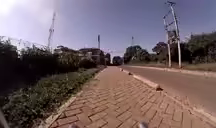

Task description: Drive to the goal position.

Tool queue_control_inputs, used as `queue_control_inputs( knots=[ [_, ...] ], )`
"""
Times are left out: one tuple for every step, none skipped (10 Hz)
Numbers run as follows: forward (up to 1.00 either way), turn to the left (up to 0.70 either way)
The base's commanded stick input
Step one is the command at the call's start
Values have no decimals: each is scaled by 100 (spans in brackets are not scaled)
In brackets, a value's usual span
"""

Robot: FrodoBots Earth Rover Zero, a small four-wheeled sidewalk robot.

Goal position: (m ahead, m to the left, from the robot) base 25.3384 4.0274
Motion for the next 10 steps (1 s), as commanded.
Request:
queue_control_inputs(
  knots=[
    [100, 0],
    [100, 0],
    [100, 0],
    [100, 0],
    [100, 0],
    [100, -18],
    [100, -32],
    [100, -26],
    [100, -1],
    [100, 0]
  ],
)
